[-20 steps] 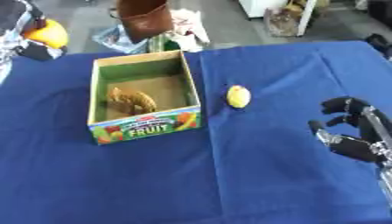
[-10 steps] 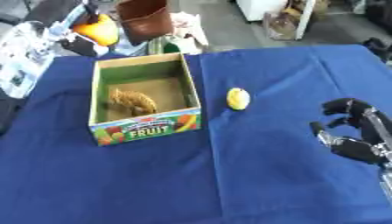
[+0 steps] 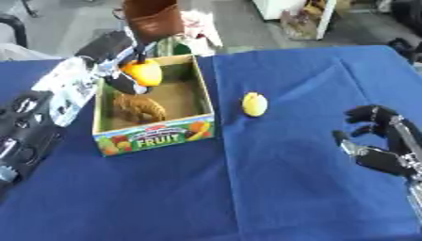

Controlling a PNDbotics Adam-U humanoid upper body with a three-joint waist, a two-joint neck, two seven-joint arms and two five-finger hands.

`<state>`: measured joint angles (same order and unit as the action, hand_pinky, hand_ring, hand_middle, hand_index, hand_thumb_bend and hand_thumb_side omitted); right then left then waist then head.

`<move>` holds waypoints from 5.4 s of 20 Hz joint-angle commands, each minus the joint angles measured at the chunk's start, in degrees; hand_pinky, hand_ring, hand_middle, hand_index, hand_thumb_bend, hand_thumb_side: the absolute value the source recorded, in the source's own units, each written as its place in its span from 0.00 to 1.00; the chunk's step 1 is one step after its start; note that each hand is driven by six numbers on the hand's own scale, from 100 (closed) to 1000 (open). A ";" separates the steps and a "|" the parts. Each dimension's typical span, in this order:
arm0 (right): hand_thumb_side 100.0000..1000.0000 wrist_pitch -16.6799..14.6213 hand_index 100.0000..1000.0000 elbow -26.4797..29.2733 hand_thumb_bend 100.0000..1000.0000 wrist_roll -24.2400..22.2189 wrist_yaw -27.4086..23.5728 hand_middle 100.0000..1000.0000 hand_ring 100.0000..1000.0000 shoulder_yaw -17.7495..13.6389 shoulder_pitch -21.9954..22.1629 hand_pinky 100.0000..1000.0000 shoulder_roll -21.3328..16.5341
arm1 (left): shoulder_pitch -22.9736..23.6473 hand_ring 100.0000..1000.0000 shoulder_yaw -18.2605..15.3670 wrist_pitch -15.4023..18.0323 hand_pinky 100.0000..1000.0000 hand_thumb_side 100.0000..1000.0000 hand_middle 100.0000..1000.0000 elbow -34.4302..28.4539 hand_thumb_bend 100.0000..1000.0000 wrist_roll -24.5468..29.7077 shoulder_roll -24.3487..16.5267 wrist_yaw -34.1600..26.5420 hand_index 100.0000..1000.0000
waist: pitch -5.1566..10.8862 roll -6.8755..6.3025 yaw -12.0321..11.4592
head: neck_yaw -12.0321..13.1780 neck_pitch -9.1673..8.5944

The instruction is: Pick up objects on the table and place them in the box.

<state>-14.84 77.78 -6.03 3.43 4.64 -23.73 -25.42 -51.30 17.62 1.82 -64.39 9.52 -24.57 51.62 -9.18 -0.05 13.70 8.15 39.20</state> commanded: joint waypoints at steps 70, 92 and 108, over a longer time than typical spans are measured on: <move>0.00 -6.71 0.68 -37.58 0.37 0.05 32.65 0.61 0.65 1.06 -29.36 0.50 6.51 | 32.14 0.48 -14.48 -9.43 0.51 0.02 0.51 -36.01 0.79 -10.95 -2.40 -47.27 0.65 | -0.25 -0.97 -11.80 | -5.49 0.02; 0.00 -1.80 0.30 -36.16 0.00 14.96 35.37 0.24 0.26 0.09 -28.77 0.06 5.81 | 32.81 0.48 -14.64 -9.44 0.51 0.03 0.51 -35.62 0.78 -11.06 -2.14 -47.27 0.65 | 0.22 -0.66 -11.50 | -5.21 0.07; 0.00 -1.94 0.29 -24.34 0.00 12.00 29.32 0.22 0.24 3.92 -35.00 0.04 6.65 | 33.24 0.48 -15.06 -8.80 0.53 0.02 0.51 -35.98 0.78 -10.95 -1.54 -47.80 0.65 | 0.85 0.17 -12.87 | -6.26 0.21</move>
<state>-16.60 51.57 6.38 33.14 8.46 -56.97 -18.24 -17.64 3.33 -7.27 -99.48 -1.32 -25.60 4.01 -9.51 0.21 0.80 2.17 39.32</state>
